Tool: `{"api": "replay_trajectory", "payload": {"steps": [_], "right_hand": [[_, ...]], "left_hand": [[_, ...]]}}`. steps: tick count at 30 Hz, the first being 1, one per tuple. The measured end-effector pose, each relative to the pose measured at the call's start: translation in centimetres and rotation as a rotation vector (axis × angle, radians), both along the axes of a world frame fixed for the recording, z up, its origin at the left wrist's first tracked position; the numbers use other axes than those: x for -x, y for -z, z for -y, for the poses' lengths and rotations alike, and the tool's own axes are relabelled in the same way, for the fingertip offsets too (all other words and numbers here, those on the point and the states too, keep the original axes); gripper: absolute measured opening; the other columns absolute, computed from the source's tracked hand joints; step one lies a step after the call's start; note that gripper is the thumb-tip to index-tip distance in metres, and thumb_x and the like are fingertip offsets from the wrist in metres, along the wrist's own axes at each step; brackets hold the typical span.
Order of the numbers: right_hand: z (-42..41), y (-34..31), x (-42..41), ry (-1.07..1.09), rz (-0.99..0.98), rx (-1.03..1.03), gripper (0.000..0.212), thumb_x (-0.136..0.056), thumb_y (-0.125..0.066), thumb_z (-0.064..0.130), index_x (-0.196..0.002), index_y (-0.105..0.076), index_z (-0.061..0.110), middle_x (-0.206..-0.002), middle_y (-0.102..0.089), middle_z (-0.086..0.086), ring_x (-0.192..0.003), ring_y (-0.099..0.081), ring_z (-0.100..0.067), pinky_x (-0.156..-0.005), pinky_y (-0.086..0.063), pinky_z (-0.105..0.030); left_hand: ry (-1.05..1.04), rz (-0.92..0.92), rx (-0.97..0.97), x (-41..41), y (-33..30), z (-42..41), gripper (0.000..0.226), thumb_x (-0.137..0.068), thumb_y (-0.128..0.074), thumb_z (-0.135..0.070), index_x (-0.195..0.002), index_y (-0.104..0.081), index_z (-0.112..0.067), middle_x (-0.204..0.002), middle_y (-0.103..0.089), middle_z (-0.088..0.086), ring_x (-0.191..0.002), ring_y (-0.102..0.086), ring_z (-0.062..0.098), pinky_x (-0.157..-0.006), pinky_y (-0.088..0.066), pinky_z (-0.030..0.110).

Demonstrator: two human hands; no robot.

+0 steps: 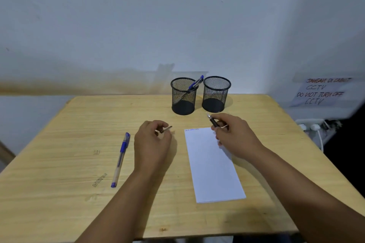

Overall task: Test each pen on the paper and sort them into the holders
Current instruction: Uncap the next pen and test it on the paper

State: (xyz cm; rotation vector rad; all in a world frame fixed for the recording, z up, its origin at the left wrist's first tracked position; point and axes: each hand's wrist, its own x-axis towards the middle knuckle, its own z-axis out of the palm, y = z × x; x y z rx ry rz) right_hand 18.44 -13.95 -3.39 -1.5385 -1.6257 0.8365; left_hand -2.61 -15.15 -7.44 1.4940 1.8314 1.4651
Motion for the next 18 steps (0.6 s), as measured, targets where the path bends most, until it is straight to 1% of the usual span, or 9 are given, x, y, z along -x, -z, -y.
{"api": "replay_trajectory", "payload": {"steps": [2,3,6,9,11,12,14,16,18], "right_hand": [[0.5,0.0,-0.1,0.035,-0.265,0.091,0.044,-0.091,-0.056,0.003,-0.126,-0.059,0.029,-0.096,-0.067,-0.015,-0.069,-0.069,-0.020,-0.068,-0.062,-0.037],[0.6,0.1,-0.2,0.053,-0.338,0.100,0.043,-0.091,-0.058,0.002,-0.125,-0.061,0.028,-0.095,-0.068,-0.017,-0.071,-0.072,-0.023,-0.070,-0.063,-0.038],[0.8,0.4,-0.4,0.120,-0.474,0.100,0.033,-0.089,-0.062,0.002,-0.117,-0.068,0.020,-0.093,-0.072,-0.019,-0.074,-0.074,-0.027,-0.075,-0.062,-0.041],[0.9,0.8,-0.3,0.158,-0.579,0.128,0.024,-0.089,-0.064,0.007,-0.111,-0.071,0.016,-0.096,-0.073,-0.020,-0.075,-0.073,-0.025,-0.079,-0.061,-0.044],[0.7,0.8,-0.2,0.170,-0.666,0.154,0.017,-0.091,-0.064,0.016,-0.105,-0.073,0.012,-0.102,-0.073,-0.018,-0.084,-0.074,-0.024,-0.082,-0.060,-0.043],[0.5,0.7,-0.2,0.176,-0.734,0.168,0.019,-0.092,-0.063,0.019,-0.104,-0.073,0.009,-0.104,-0.073,-0.018,-0.089,-0.074,-0.025,-0.083,-0.059,-0.042],[0.2,0.6,-0.1,0.164,-0.863,0.176,0.023,-0.093,-0.060,0.017,-0.110,-0.071,0.007,-0.108,-0.073,-0.017,-0.096,-0.073,-0.024,-0.084,-0.058,-0.039],[0.0,1.1,-0.1,0.115,-0.835,0.109,0.029,-0.094,-0.059,0.007,-0.121,-0.066,0.010,-0.109,-0.073,-0.012,-0.102,-0.071,-0.020,-0.085,-0.057,-0.035],[-0.2,1.8,-0.1,0.064,-0.658,-0.002,0.037,-0.089,-0.066,0.003,-0.124,-0.065,0.015,-0.108,-0.074,-0.006,-0.103,-0.071,-0.017,-0.086,-0.057,-0.033]], "left_hand": [[-0.051,-0.028,0.063,-0.1,0.4,-0.2,0.016,-0.081,-0.065,-0.016,-0.083,-0.067,-0.031,-0.090,-0.059,-0.015,-0.084,-0.057,0.001,-0.072,-0.054,0.031],[-0.066,-0.058,0.087,-0.2,0.5,-0.3,0.017,-0.079,-0.062,-0.015,-0.083,-0.068,-0.031,-0.090,-0.059,-0.016,-0.084,-0.057,0.004,-0.073,-0.055,0.035],[-0.056,-0.212,0.100,-0.4,0.8,-0.4,0.021,-0.078,-0.058,-0.015,-0.087,-0.072,-0.029,-0.092,-0.060,-0.015,-0.087,-0.057,0.012,-0.078,-0.053,0.042],[-0.042,-0.294,0.091,-0.6,0.9,-0.2,0.023,-0.081,-0.059,-0.022,-0.099,-0.071,-0.027,-0.103,-0.057,-0.013,-0.099,-0.047,0.012,-0.088,-0.048,0.044],[0.040,-0.367,0.014,-0.7,0.9,0.2,0.027,-0.079,-0.061,-0.029,-0.104,-0.070,-0.028,-0.108,-0.057,-0.013,-0.103,-0.045,0.012,-0.090,-0.046,0.044],[0.122,-0.412,-0.038,-0.8,0.8,0.4,0.030,-0.078,-0.063,-0.032,-0.107,-0.070,-0.026,-0.110,-0.058,-0.012,-0.106,-0.047,0.013,-0.091,-0.046,0.043],[0.326,-0.541,-0.064,-1.0,0.5,0.9,0.044,-0.079,-0.067,-0.041,-0.120,-0.066,-0.024,-0.121,-0.059,-0.007,-0.115,-0.047,0.013,-0.098,-0.043,0.037],[0.455,-0.683,-0.002,-1.3,0.3,1.1,0.064,-0.078,-0.063,-0.056,-0.132,-0.058,-0.022,-0.136,-0.054,-0.006,-0.126,-0.041,0.012,-0.103,-0.035,0.031],[0.490,-0.716,0.046,-1.3,0.5,0.8,0.076,-0.074,-0.059,-0.067,-0.134,-0.055,-0.022,-0.144,-0.049,-0.006,-0.131,-0.037,0.012,-0.106,-0.033,0.031]]}}
